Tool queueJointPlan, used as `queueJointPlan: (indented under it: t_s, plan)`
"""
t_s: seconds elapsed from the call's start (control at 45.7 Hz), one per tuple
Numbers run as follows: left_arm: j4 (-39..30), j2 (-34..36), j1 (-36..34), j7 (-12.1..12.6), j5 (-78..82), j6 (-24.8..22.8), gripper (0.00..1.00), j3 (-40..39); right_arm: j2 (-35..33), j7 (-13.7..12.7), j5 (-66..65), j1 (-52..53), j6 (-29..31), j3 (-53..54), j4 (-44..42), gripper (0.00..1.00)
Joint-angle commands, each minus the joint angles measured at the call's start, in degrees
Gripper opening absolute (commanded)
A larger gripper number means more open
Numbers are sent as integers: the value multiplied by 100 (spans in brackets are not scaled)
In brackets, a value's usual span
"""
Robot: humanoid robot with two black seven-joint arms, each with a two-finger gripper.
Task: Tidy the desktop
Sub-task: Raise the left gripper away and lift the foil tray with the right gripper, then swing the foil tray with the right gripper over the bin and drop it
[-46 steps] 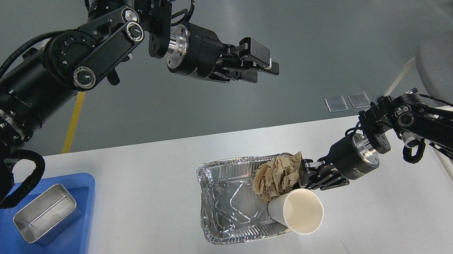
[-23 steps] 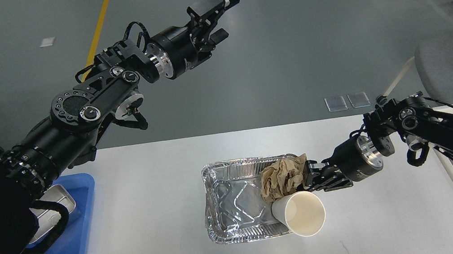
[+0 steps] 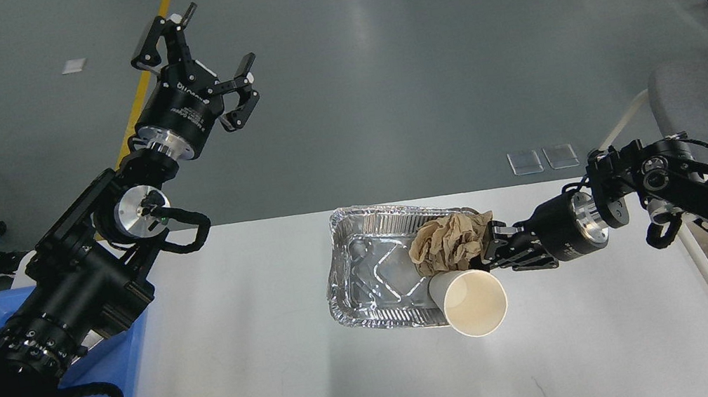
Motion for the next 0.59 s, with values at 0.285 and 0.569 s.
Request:
queueJointPlan:
  t_s: [0.285, 0.569]
  plan:
    - [43, 449, 1002, 135, -72, -392, 97, -421, -655, -11, 57, -260, -367, 650, -15, 0]
    - [43, 625, 1073, 144, -11, -305, 97, -404, -1516, -3, 391, -1006, -507, 1344, -234, 0]
